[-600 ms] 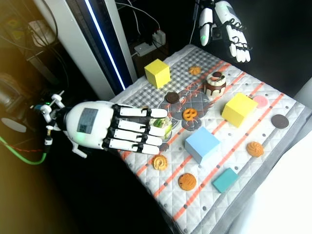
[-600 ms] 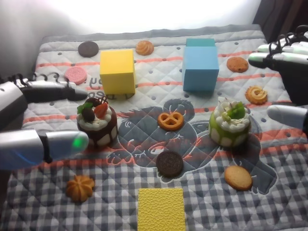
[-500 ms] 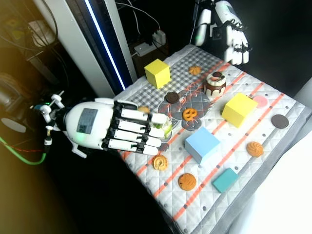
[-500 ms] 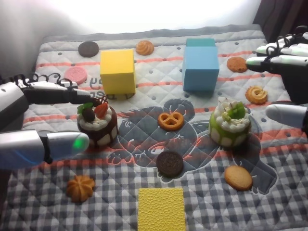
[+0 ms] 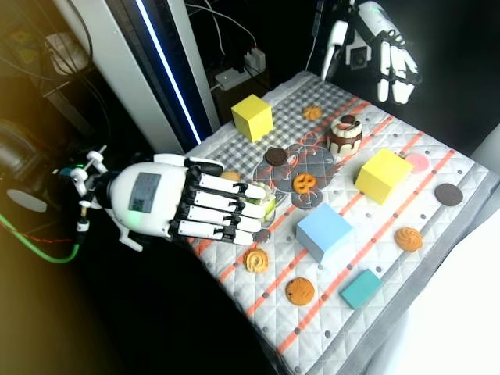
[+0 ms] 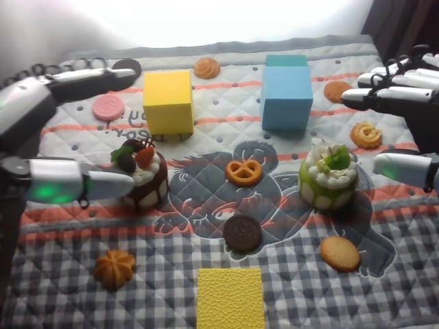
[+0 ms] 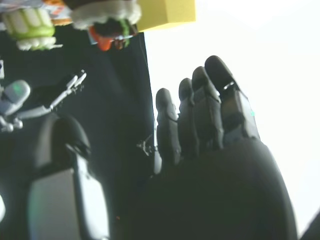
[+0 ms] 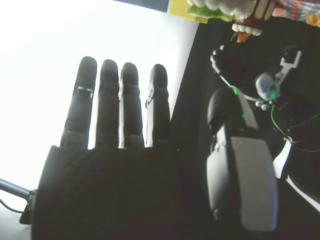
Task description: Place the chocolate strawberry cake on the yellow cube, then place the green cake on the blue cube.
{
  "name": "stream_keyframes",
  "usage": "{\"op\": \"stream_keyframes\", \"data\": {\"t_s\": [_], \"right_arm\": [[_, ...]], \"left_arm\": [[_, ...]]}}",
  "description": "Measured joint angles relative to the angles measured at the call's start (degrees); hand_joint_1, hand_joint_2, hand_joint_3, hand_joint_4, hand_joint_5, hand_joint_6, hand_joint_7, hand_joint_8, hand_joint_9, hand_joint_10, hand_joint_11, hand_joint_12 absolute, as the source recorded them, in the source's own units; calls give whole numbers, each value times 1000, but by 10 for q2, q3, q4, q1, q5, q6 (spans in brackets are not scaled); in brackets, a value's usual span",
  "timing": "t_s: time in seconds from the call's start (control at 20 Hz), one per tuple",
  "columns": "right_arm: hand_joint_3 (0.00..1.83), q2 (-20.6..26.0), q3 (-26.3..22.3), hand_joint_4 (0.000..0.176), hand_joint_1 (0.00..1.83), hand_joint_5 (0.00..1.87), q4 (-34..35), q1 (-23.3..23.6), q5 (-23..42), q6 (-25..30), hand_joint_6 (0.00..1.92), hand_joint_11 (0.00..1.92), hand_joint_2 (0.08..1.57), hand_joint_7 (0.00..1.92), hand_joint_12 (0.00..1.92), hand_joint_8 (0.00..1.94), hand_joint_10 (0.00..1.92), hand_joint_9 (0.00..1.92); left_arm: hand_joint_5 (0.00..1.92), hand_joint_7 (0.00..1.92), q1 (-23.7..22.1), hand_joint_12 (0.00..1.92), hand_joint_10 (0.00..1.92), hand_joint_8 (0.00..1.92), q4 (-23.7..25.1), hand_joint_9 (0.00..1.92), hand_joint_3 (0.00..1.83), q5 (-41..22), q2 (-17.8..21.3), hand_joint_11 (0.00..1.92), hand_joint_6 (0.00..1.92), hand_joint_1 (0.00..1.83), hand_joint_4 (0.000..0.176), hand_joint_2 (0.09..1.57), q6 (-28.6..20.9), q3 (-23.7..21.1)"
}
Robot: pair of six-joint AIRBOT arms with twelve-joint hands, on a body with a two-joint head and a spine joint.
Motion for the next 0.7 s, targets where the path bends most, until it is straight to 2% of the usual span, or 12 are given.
{"op": "stream_keyframes", "data": {"t_s": [0.05,0.1,0.15,0.2,0.25,0.35,0.4,0.45,0.5,0.6,0.65,0.7], "right_arm": [[0,0,0,70,260,419,1,0,0,0,0,16,1259,312,635,0,0,292],[0,0,1,59,343,436,3,0,-1,0,6,3,1258,339,634,9,10,318],[0,0,2,64,336,442,4,0,-1,0,5,41,1255,357,658,10,14,344],[0,0,2,67,328,452,3,0,0,0,7,70,1247,364,676,10,13,349],[0,0,2,61,337,465,2,0,-1,0,1,76,1245,379,720,2,5,365],[0,0,2,58,392,467,0,0,-1,1,0,99,1243,383,757,1,6,383],[2,0,2,70,363,452,1,0,-1,1,0,82,1250,367,762,0,2,362],[2,0,2,62,330,454,1,0,-1,1,1,73,1252,374,758,3,0,357],[3,0,2,59,324,455,1,0,-1,2,2,63,1255,377,753,4,0,355],[0,0,2,65,354,453,0,0,-1,2,1,77,1252,368,757,1,3,347],[0,0,2,63,368,456,0,0,-1,3,2,100,1250,367,768,0,6,357],[1,0,2,58,351,458,0,0,-2,3,2,98,1254,375,768,3,10,371]], "left_arm": [[397,293,-4,855,6,3,0,283,1,14,-3,0,1,909,123,830,0,4],[395,296,-7,860,6,3,0,285,4,33,-5,0,0,934,98,840,0,6],[405,316,-8,898,13,7,2,313,4,46,-7,0,2,921,87,845,0,10],[420,336,-10,903,17,12,2,331,0,54,-7,0,7,939,63,834,0,12],[430,345,-15,907,17,13,4,335,0,68,-10,1,9,919,51,831,0,18],[445,368,-19,899,10,11,7,334,0,87,-14,13,7,902,50,839,0,26],[457,394,-22,937,7,4,8,352,0,98,-18,29,2,912,44,829,0,31],[433,373,-23,916,1,0,9,326,3,103,-19,5,0,879,82,838,0,31],[436,377,-27,908,3,3,15,327,0,112,-24,0,3,870,90,833,0,35],[388,348,-32,854,1,1,18,306,0,125,-34,0,1,842,142,833,4,42],[389,352,-36,861,3,2,18,313,0,134,-38,0,2,841,144,831,13,45],[362,335,-38,776,1,1,18,285,3,140,-39,0,1,766,157,843,25,45]]}}
